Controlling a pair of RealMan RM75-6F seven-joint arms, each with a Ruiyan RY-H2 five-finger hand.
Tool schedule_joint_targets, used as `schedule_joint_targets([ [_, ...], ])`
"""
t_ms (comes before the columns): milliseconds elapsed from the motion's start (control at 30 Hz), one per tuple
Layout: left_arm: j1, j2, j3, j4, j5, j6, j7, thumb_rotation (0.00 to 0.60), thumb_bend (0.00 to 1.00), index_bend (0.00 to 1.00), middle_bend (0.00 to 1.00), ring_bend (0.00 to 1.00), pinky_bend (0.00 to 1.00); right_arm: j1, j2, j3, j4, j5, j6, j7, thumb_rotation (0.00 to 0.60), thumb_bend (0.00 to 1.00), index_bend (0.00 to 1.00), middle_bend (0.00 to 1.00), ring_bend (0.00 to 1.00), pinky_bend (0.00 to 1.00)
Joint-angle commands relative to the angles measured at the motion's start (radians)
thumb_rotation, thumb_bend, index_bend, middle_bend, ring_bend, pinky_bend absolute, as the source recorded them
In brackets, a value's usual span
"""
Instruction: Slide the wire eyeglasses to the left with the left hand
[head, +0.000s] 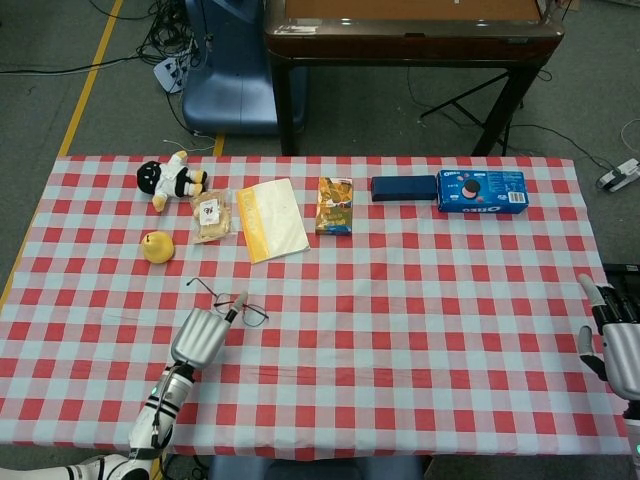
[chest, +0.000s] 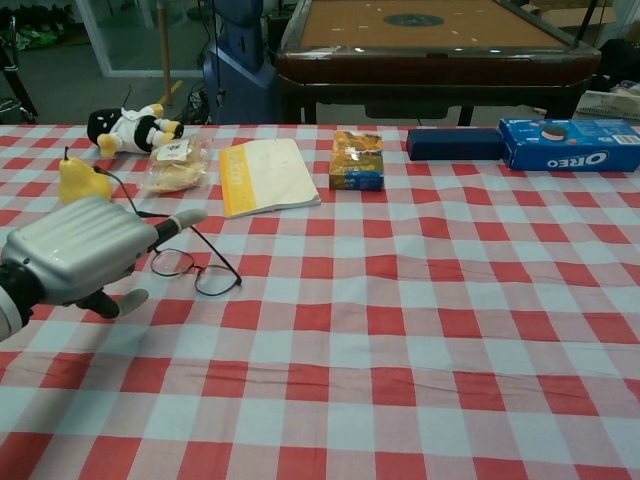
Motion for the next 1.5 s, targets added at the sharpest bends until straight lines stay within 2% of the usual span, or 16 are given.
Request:
schedule_joint_targets([
  [33,-0.007,-0.001,-0.005,0.015,-0.015,-0.013,-0.007,0.6,0.4,0.0,0.97,0.89,0.91,0.0,0.0,0.0,0.0,-0.001,0.001,0.0,0.6,0.59,0.0,0.2,0.16,0.17],
  [267,-0.028,0.025,-0.02,-0.015,-0.132,-0.073,0.022,0.6,0.4,0.0,0.97,0.89,0.91,0.001,0.0,0.001,-0.001,-0.002,0.0,0.001,0.6,0.59,0.0,0.2,0.16,0.17],
  [633,-0.06,0.065,-0.019,-0.088,-0.28,-0.091,0.073,0.6,0.4,0.0,0.98,0.9,0.91,0.0,0.0,0.002,0.002,-0.001,0.002,0.006,0.6,0.59,0.0,0.2,0.16,0.17],
  [933,-0.026,0.179,-0.031,-0.215,-0.216,-0.019,-0.089,0.6,0.4,0.0,0.98,0.9,0.91,0.003,-0.004,0.003,0.005,-0.007,0.002,0.012,0.6,0.59,0.0,0.2,0.16,0.17],
  [1200,0.021,0.274,0.006,-0.281,-0.201,0.03,-0.158,0.6,0.4,0.0,0.98,0.9,0.91,0.004,-0.006,0.003,0.012,-0.013,0.004,0.021,0.6,0.59,0.0,0.2,0.16,0.17],
  [1400,0.048,0.33,0.048,-0.31,-0.22,0.029,-0.182,0.6,0.4,0.0,0.98,0.9,0.91,0.005,-0.009,0.004,0.018,-0.016,0.006,0.029,0.6,0.59,0.0,0.2,0.16,0.17],
  [1500,0.051,0.333,0.04,-0.294,-0.241,0.047,-0.179,0.6,0.4,0.0,0.98,0.9,0.91,0.006,-0.011,0.002,0.022,-0.019,0.005,0.032,0.6,0.59,0.0,0.2,0.16,0.17],
])
